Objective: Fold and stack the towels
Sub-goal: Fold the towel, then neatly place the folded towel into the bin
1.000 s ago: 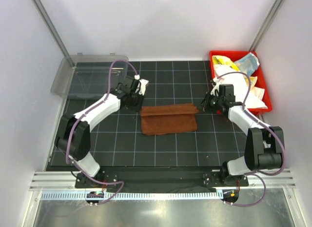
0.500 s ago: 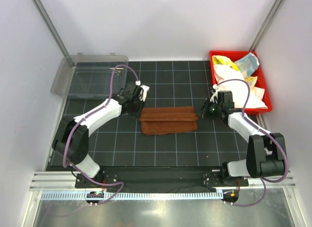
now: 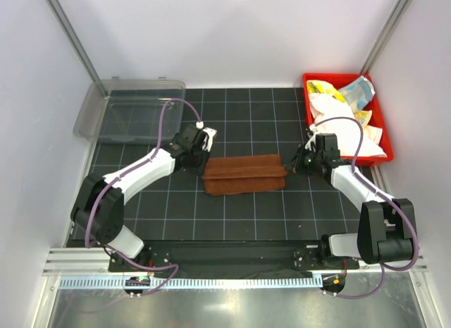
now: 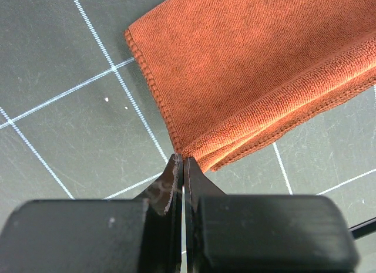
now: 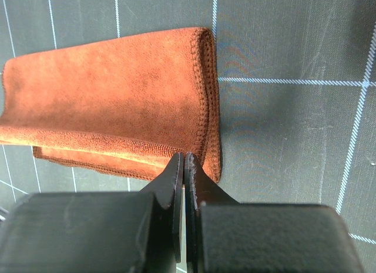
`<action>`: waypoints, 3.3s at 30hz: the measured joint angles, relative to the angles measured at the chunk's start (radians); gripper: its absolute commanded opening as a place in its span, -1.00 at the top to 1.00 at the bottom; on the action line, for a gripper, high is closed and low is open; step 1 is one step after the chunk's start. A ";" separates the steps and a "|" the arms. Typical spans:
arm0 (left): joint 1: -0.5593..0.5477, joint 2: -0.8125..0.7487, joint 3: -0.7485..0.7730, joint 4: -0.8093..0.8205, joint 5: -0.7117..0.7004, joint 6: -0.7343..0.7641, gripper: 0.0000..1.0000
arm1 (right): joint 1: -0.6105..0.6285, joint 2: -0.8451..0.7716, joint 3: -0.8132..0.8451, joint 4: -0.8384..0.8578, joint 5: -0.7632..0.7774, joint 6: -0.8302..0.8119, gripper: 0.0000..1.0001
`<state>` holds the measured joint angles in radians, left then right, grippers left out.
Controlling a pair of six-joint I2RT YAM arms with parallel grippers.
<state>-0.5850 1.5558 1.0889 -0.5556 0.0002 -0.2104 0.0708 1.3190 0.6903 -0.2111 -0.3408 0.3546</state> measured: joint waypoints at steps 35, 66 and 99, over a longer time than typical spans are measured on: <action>-0.071 -0.071 -0.070 -0.020 0.011 -0.289 -0.14 | 0.199 0.050 0.022 -0.069 -0.026 0.184 0.32; 0.129 -0.010 -0.187 0.131 0.164 -0.452 -0.43 | 0.204 0.077 -0.071 -0.061 0.126 0.172 0.35; 0.068 0.189 -0.048 0.139 0.077 -0.595 1.00 | 0.204 -0.270 -0.043 -0.151 0.115 0.176 -0.75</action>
<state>-0.5171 1.7447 1.0409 -0.4164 0.0776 -0.8059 0.2749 1.0489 0.6472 -0.3622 -0.2256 0.5304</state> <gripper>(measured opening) 0.033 0.838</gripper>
